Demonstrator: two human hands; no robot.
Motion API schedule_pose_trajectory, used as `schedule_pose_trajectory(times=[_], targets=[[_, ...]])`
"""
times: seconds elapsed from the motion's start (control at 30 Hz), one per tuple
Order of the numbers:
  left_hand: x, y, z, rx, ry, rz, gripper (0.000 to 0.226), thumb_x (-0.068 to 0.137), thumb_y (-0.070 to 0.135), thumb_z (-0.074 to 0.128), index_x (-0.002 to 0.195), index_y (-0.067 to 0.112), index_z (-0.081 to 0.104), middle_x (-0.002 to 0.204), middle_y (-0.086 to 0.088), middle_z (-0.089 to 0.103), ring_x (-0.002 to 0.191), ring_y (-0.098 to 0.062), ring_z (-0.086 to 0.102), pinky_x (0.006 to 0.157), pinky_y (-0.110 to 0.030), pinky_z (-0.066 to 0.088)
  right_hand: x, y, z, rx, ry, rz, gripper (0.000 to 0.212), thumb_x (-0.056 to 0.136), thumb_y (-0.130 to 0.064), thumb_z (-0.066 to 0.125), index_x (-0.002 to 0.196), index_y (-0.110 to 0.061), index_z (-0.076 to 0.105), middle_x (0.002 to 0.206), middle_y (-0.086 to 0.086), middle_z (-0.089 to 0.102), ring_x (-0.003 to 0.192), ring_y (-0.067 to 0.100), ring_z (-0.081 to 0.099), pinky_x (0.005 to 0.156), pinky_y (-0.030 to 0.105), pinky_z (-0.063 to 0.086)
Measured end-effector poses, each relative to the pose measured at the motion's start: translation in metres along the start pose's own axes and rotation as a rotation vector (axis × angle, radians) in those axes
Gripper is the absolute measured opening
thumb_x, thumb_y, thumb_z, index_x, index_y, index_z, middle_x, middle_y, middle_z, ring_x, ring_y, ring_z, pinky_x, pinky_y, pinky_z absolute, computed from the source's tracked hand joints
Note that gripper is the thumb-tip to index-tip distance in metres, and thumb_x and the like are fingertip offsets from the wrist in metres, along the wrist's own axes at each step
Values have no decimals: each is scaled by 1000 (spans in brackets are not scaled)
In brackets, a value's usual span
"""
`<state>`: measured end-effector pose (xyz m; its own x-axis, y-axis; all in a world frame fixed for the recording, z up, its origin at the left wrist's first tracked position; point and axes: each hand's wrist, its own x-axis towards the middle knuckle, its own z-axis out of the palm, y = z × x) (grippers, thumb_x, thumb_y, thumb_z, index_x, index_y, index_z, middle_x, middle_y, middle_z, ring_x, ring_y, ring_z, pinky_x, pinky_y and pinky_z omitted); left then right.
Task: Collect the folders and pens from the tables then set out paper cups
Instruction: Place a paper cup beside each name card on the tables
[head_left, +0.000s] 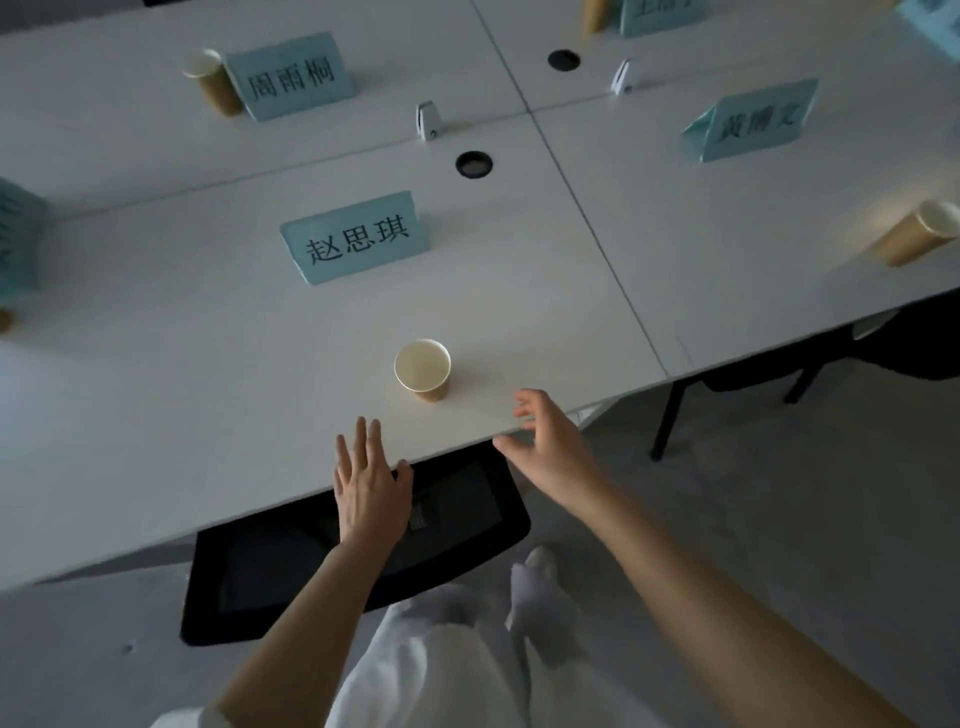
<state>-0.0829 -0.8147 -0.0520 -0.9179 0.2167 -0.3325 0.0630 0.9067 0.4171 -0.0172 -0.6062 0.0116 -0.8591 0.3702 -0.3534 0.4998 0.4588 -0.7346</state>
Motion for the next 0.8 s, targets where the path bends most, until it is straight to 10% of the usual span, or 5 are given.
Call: schedule_pose_trajectory(times=[0.53,0.8], targets=[[52,-19,18,-6,-101,-177,71,100,45,34,155,28,-7,159,10,-23,145,-26,-28,119,-50,-7,113,-51,37,-199,-262,-229,105,75,-30,79,151,-16,8,152,9,22,138,27,29,112,34,27],[71,-30,19,56,-39,-183,68,100,42,35,155,28,-2,161,10,-17,144,-25,-30,117,-52,-12,135,-49,54,-338,-281,-289,84,79,-24,71,146,-14,22,138,9,37,124,29,44,102,37,40]])
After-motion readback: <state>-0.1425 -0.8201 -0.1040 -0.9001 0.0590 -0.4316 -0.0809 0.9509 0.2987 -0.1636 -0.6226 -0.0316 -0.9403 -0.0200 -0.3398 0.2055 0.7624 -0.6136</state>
